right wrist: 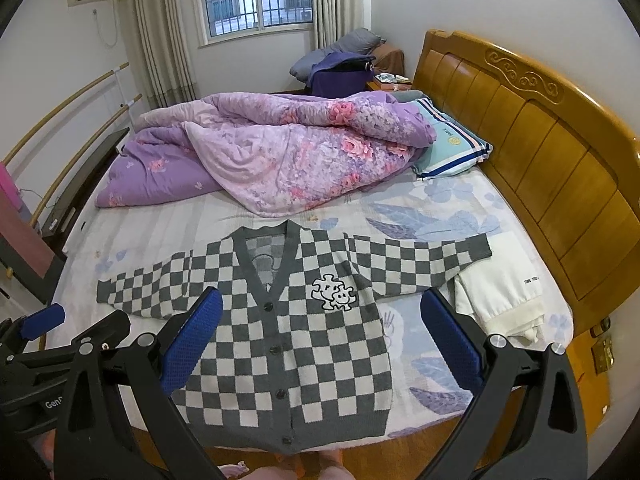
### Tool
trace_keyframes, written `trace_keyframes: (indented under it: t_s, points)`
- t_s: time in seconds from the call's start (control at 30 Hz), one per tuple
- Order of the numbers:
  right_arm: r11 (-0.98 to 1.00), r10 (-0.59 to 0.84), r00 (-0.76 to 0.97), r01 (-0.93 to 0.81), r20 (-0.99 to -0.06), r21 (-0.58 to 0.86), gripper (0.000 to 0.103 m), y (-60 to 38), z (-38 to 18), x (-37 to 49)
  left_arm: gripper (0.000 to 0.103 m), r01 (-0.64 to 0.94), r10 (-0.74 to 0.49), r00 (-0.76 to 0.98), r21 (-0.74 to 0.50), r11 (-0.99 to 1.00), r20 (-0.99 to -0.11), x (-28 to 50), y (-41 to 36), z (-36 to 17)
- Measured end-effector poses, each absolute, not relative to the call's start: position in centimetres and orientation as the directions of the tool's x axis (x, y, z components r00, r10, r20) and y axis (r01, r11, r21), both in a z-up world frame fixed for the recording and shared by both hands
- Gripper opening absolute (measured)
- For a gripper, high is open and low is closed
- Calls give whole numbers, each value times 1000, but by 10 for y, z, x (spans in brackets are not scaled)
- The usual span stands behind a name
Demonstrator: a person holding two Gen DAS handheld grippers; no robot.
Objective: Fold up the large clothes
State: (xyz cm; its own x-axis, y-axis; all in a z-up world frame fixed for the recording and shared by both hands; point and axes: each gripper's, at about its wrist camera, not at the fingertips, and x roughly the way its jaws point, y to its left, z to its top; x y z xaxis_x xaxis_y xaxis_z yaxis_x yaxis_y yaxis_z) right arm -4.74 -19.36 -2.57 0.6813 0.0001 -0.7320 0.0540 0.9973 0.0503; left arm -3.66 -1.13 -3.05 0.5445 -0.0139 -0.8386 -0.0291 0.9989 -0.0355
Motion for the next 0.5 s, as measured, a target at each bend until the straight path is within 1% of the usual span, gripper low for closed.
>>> trace_keyframes:
  t_s: [0.3, 0.43, 0.5]
  points:
    - [997, -2, 674, 56, -739, 48, 96, -194, -27, -49, 98, -24, -18, 535, -36, 999, -845, -35, -11, -34]
    - [996, 23, 675, 47, -738, 75, 96, -194, -29, -53, 98, -26, -17, 534, -37, 999, -846, -35, -10, -36]
    - [997, 14, 677, 46, -736, 61, 96, -190, -29, -55, 98, -28, -17, 529, -37, 999, -849, -40, -12, -39]
